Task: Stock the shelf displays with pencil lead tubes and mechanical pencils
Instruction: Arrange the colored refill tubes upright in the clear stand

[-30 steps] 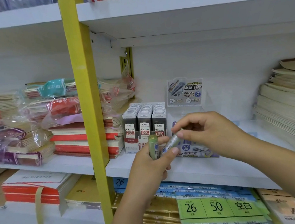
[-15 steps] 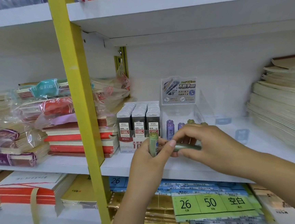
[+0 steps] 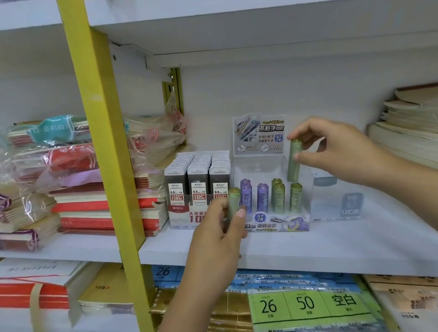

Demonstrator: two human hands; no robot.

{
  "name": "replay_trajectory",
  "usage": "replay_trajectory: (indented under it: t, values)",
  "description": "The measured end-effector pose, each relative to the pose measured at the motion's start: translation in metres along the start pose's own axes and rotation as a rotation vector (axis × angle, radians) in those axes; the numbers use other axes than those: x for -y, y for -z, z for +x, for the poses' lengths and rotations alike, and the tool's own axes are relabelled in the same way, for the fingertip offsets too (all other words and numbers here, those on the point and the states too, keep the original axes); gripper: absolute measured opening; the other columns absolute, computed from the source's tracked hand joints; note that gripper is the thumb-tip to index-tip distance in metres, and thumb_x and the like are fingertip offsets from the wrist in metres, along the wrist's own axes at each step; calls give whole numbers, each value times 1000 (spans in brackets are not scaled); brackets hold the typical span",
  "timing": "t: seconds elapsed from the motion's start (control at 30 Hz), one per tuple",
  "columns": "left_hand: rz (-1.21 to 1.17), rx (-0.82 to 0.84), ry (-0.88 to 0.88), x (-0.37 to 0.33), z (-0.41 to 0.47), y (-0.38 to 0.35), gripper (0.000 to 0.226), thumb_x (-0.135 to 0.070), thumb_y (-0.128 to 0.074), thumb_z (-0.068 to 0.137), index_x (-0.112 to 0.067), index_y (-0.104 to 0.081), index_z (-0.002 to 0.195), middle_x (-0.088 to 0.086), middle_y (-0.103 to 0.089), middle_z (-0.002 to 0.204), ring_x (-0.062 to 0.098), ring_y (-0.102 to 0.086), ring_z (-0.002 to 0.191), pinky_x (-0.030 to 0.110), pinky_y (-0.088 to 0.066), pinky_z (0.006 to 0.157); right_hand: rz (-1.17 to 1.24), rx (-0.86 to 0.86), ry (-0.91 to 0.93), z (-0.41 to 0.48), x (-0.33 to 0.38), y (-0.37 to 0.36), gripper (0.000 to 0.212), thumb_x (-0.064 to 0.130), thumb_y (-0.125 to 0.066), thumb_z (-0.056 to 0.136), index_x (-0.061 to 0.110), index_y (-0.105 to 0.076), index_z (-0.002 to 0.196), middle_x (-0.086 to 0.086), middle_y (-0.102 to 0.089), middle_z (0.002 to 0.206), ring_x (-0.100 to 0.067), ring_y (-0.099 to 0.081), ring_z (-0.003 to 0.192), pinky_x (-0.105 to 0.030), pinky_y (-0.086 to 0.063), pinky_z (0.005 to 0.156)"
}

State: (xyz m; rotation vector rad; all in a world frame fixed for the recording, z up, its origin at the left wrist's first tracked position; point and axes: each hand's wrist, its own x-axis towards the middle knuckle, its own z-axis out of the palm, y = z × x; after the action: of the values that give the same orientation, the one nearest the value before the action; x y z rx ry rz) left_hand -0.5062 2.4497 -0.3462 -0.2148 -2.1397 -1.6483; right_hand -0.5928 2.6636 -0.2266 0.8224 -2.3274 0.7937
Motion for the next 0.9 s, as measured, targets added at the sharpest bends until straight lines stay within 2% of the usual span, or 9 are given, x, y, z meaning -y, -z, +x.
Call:
replay_trajectory:
  t: [0.07,0.17,0.37,0.5,0.63,0.7,0.8,0.9]
  values:
    - [42,-8,-11,2,1,-1,13,-41,-49,100,-51,-53,92,-21,-68,92,-2,-63,81,25,-56,61,-122,39,20,-1,-7,-4,32,18,-78,76,38,-60,93,13,-62,89,1,-53,83,-2,-35,69]
    - [70,-23,-13,5,1,-1,9,-44,-49,99,-49,-54,93,-16,-68,88,2,-62,79,35,-58,69,-153,142,14,-3,-13,-8,32,23,-79,75,45,-59,88,20,-59,84,-2,-49,85,-5,-33,68]
    - [56,-25,1,6,0,-2,7,-45,-49,98,-49,-55,97,-23,-68,91,-6,-63,82,26,-50,67,-170,211,23,1,-18,-6,30,24,-81,74,43,-63,87,29,-60,75,0,-44,81,-12,-35,67]
    - [40,-28,6,4,0,-2,7,-45,-49,98,-47,-56,98,-24,-68,89,-8,-63,81,26,-49,68,-181,210,48,2,-16,-5,27,21,-81,74,38,-66,89,27,-57,74,3,-43,83,-7,-33,65]
    - [35,-24,7,3,-1,-2,8,-43,-50,99,-48,-57,98,-25,-68,89,-9,-63,80,26,-48,68,-176,232,47,4,-16,-5,26,21,-79,76,39,-67,90,23,-57,77,13,-42,80,-2,-33,66]
    - [35,-23,8,3,-1,-2,8,-44,-49,98,-47,-57,100,-26,-68,90,-9,-64,80,26,-48,68,-182,289,38,6,-16,-5,26,23,-78,78,43,-65,89,20,-60,81,10,-44,81,-7,-36,69]
    - [36,-16,5,3,-1,-1,9,-45,-48,98,-48,-57,99,-26,-69,91,-9,-64,81,25,-49,67,-205,339,18,7,-16,-7,28,26,-75,81,49,-61,88,18,-60,86,1,-47,82,-23,-42,78]
    - [29,-14,7,2,-1,-1,9,-45,-49,98,-49,-56,98,-25,-69,92,-9,-64,80,25,-50,65,-210,342,11,7,-18,-10,24,31,-68,86,50,-55,91,17,-60,90,-1,-50,86,-24,-41,75]
